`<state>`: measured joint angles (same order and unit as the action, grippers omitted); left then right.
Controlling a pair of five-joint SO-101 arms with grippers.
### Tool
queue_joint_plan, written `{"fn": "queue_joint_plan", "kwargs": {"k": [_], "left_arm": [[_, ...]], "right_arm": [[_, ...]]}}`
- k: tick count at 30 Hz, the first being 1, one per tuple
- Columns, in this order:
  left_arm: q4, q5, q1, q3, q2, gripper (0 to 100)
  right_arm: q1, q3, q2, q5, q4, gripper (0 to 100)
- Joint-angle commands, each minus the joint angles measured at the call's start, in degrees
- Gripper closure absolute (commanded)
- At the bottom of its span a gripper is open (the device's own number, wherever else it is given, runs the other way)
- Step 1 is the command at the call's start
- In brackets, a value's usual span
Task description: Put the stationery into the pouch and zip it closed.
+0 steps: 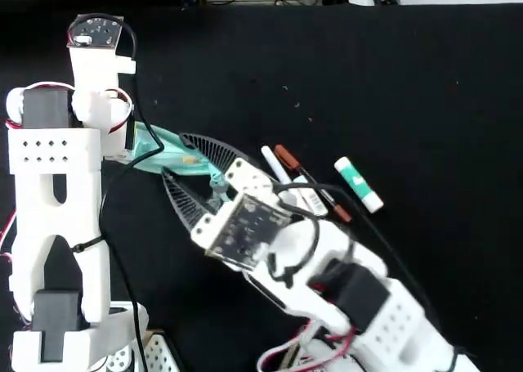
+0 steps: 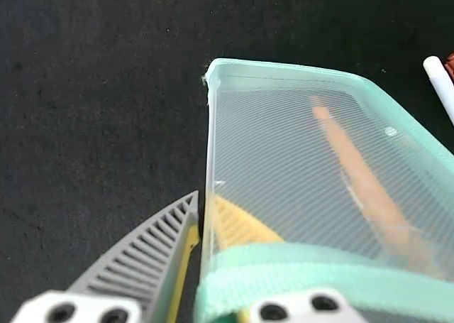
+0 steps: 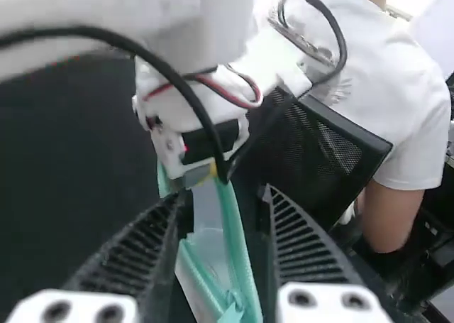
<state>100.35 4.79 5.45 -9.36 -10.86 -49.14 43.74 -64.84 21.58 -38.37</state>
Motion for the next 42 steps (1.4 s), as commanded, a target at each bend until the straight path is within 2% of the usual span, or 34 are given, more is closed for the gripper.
{"fn": "queue_joint_plan", "kwargs": {"k": [1,6,8,11,20,24,28,35,42], "left_arm": [[0.44,-0.35,0.13,0.04,0.35,97],[0.44,-0.35,0.22,0.04,0.35,97],[0.44,-0.35,0.22,0.04,0.35,97],[0.44,-0.35,0.13,0.04,0.44,97],[0.44,-0.35,-0.04,0.04,0.44,97],[0.44,-0.35,-0.04,-0.66,0.44,97],[0.44,-0.53,-0.13,-1.01,0.35,97],[0.53,-0.88,-1.98,-1.10,0.18,97],[0.62,-2.81,-0.13,-0.48,0.35,97]], "right_arm": [[-1.14,-8.92,-0.13,0.18,-5.63,84.3],[2.81,-11.30,-0.57,0.09,-16.88,84.6],[4.66,-8.40,-0.57,0.09,-22.33,84.3],[8.35,-2.68,-0.66,0.09,-24.18,84.2],[21.54,12.97,-0.22,0.62,-19.52,84.6],[29.19,22.02,-0.13,0.44,-12.75,84.6],[32.35,27.56,-0.04,0.44,-9.41,84.4],[32.53,26.95,3.65,0.53,-6.42,84.2],[37.27,15.25,28.35,0.09,-0.09,84.2]]}}
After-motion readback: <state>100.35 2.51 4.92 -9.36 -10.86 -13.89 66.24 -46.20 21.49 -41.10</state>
